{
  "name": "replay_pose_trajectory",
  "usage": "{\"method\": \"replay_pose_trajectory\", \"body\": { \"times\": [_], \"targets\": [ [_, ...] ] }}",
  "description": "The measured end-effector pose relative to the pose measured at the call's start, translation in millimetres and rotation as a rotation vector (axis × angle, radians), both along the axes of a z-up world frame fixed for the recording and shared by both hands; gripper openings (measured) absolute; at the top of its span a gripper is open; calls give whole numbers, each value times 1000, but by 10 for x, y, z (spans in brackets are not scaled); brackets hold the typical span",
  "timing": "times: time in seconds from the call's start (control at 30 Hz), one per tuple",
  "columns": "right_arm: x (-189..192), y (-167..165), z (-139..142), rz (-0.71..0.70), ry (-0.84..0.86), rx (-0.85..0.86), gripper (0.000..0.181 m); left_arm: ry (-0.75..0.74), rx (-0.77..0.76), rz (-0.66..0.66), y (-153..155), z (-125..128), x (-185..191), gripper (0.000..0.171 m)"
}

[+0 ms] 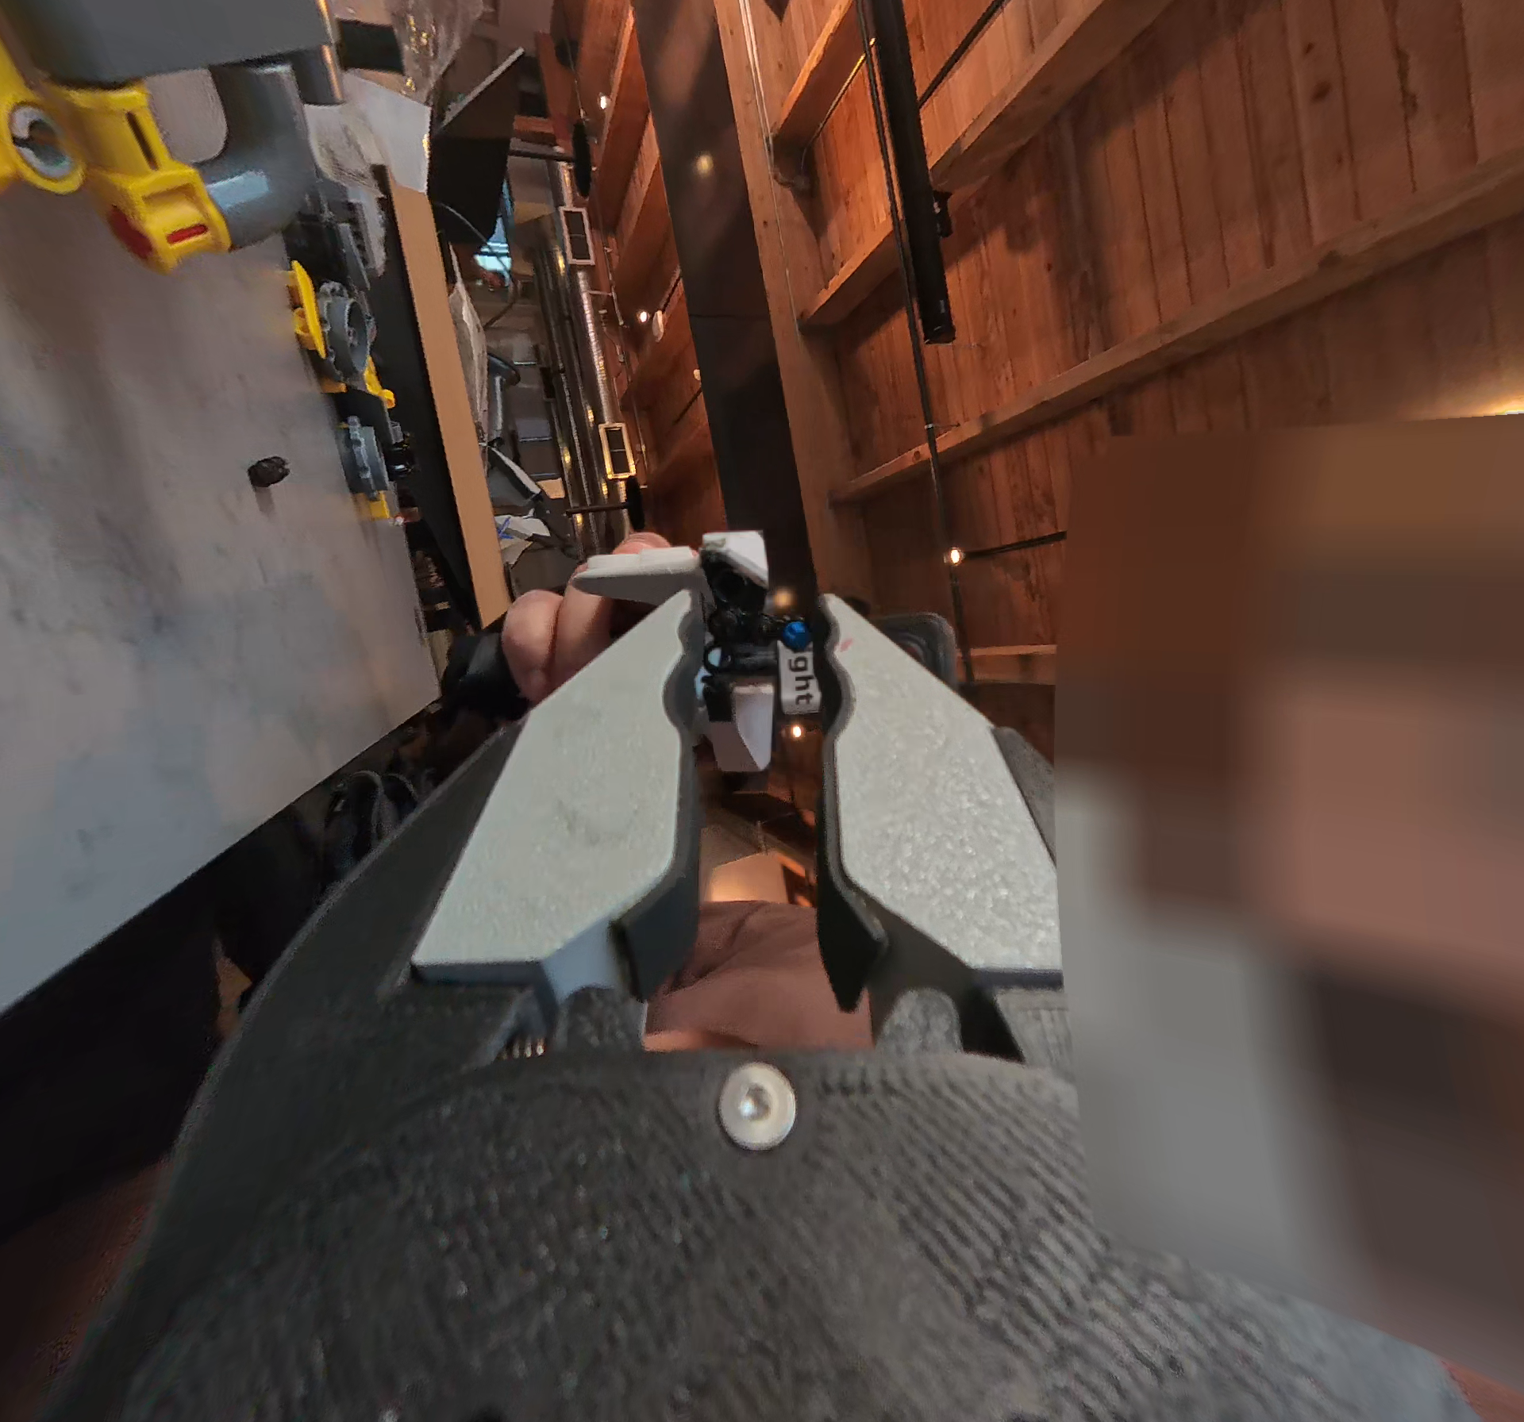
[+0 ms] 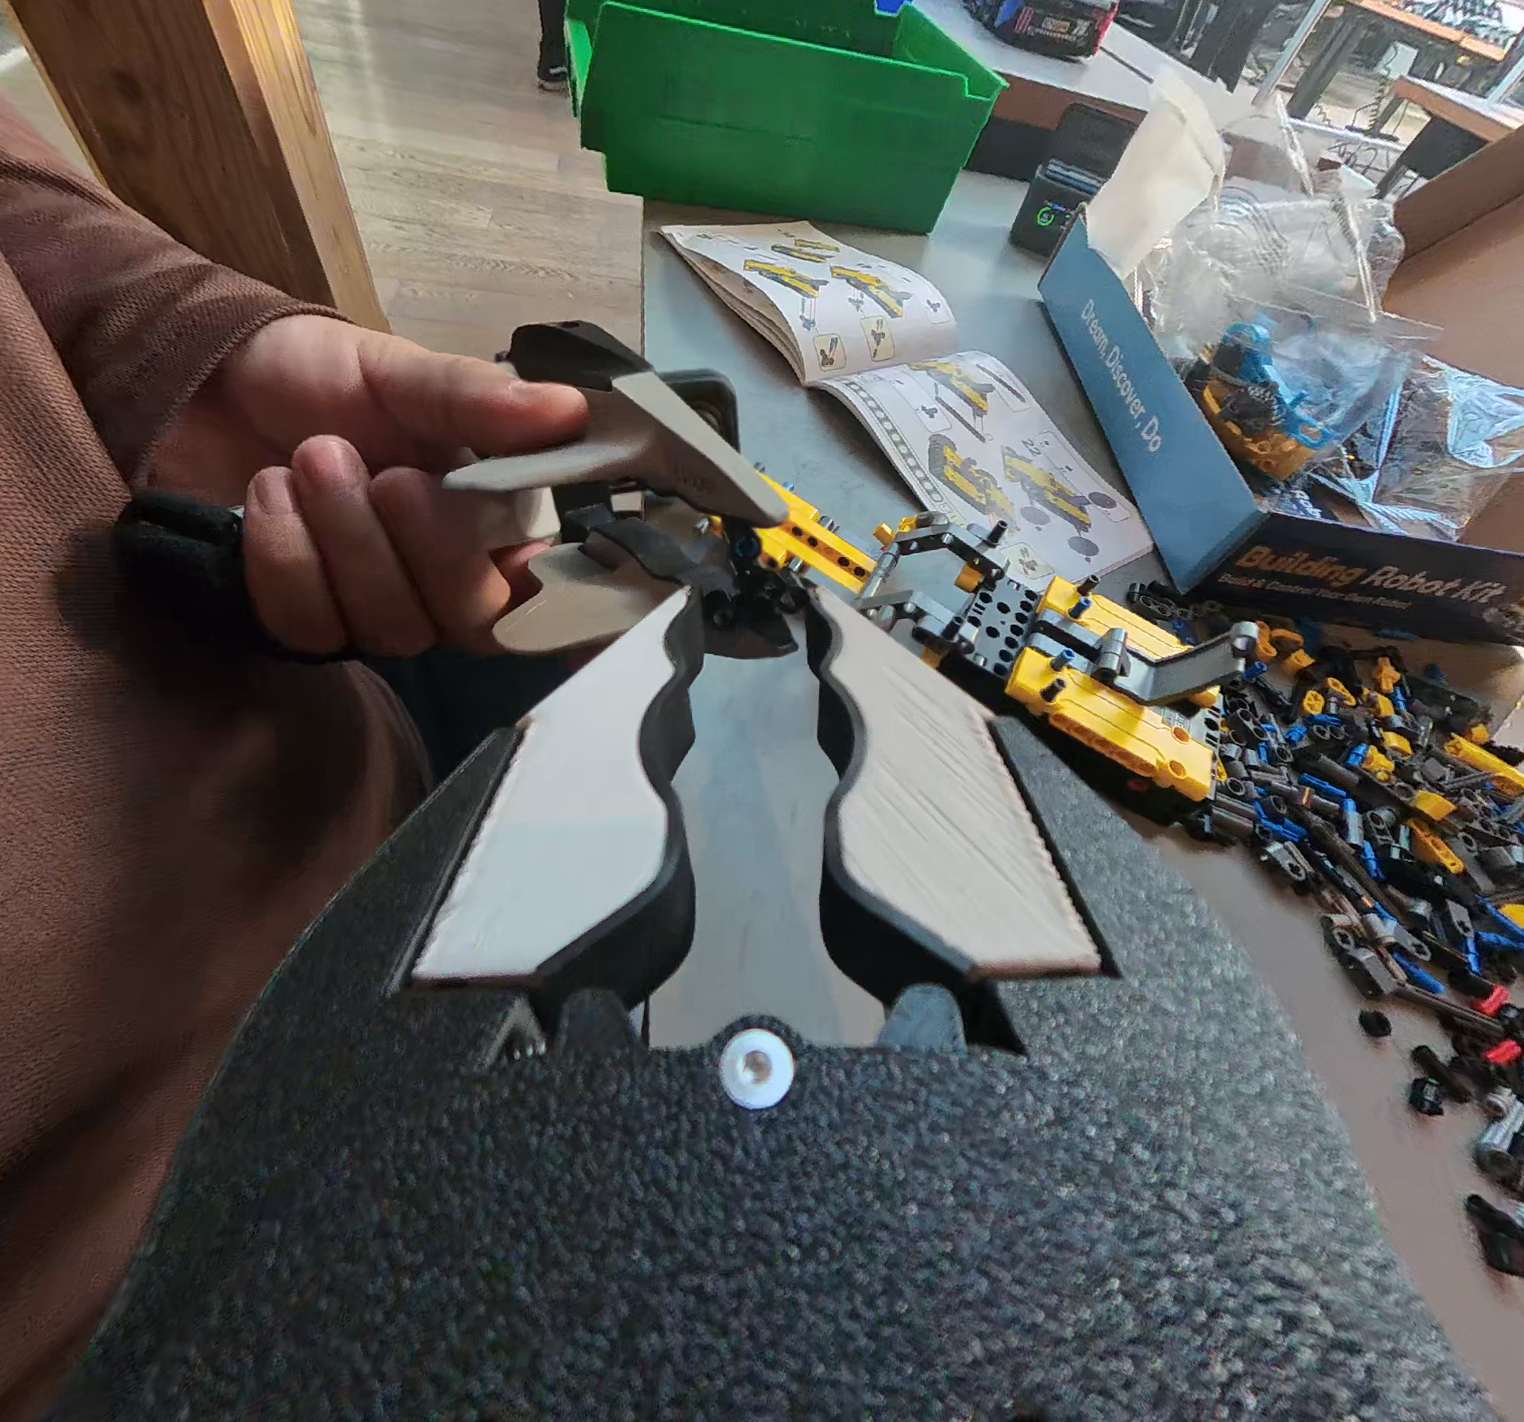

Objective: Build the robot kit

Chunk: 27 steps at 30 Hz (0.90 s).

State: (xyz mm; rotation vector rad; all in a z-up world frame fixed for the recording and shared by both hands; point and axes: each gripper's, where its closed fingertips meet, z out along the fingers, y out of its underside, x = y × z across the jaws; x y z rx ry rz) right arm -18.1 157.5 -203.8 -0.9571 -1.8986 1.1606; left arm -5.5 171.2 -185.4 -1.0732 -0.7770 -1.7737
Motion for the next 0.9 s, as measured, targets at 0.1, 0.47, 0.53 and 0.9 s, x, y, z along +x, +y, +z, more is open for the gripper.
{"method": "replay_pose_trajectory", "body": {
  "times": [0.1,0.47,0.53,0.9],
  "targets": [
    [8,39,-77,-14,-38,31,21,135,-62,-24,-24,-126,34,27],
    [142,381,-688,46,-435,350,21,1423,-82,-169,-191,-468,152,23],
    [145,372,-750,78,-477,390,21,1632,-88,-161,-47,-554,99,22],
    [181,333,-829,161,-519,374,21,1785,-109,-341,169,-992,85,7]
  ]
}}
